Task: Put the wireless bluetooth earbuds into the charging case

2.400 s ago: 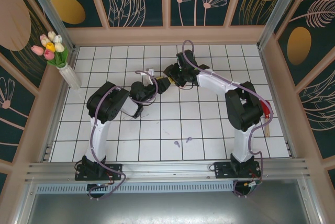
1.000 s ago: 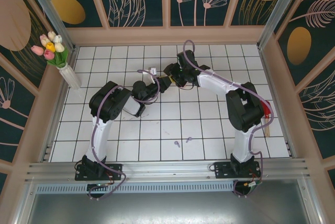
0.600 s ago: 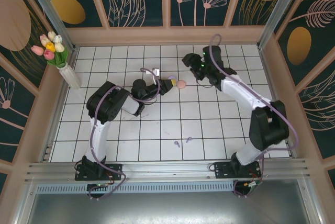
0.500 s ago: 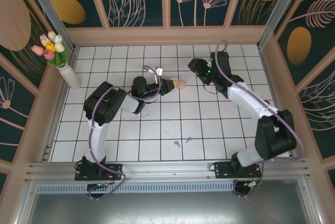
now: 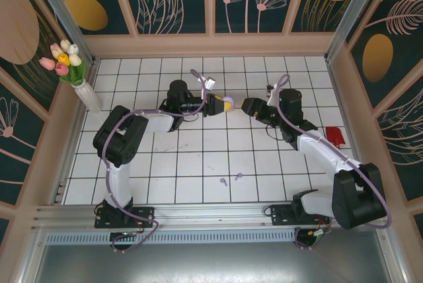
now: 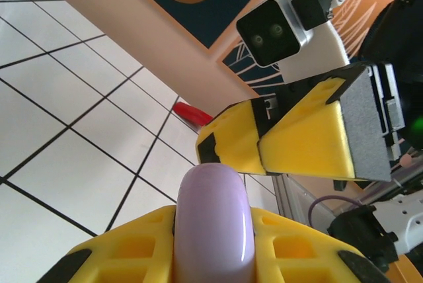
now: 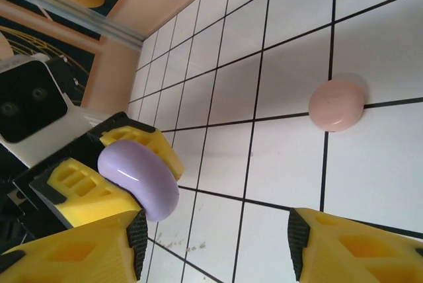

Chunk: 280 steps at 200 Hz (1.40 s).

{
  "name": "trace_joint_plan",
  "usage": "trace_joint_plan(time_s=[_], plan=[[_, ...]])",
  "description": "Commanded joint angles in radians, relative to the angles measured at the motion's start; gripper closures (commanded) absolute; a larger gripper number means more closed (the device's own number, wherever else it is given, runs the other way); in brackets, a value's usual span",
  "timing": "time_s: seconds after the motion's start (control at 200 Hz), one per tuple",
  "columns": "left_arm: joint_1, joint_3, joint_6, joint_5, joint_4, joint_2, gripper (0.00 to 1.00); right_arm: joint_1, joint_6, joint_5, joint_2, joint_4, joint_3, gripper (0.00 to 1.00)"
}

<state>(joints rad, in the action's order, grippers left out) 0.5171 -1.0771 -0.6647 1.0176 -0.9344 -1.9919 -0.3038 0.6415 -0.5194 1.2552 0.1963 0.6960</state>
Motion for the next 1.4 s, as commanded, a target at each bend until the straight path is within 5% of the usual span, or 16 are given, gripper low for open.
trace_joint_plan(time_s=[0.0,0.3,0.525,1.206,1.396], plan=[[-0.006,-0.03,0.035,0.045,0.049,0.037,1.0,-0.005,0.05,-0.02,-0.028,0.105,-0.022,0.4],[-0.006,-0.034,0.062,0.009,0.073,0.04,1.0,-0.131,0.46,0.231,0.046,0.099,0.022,0.28],[-0.006,-0.017,0.132,-0.068,0.119,0.063,1.0,-0.237,0.581,0.367,0.148,0.031,0.136,0.22],[-0.006,0.019,0.133,-0.125,0.062,0.064,1.0,-0.275,0.69,0.38,0.262,0.103,0.23,0.28],[-0.007,0.024,0.126,-0.135,0.046,0.061,1.0,-0.275,0.708,0.372,0.28,0.123,0.238,0.38]])
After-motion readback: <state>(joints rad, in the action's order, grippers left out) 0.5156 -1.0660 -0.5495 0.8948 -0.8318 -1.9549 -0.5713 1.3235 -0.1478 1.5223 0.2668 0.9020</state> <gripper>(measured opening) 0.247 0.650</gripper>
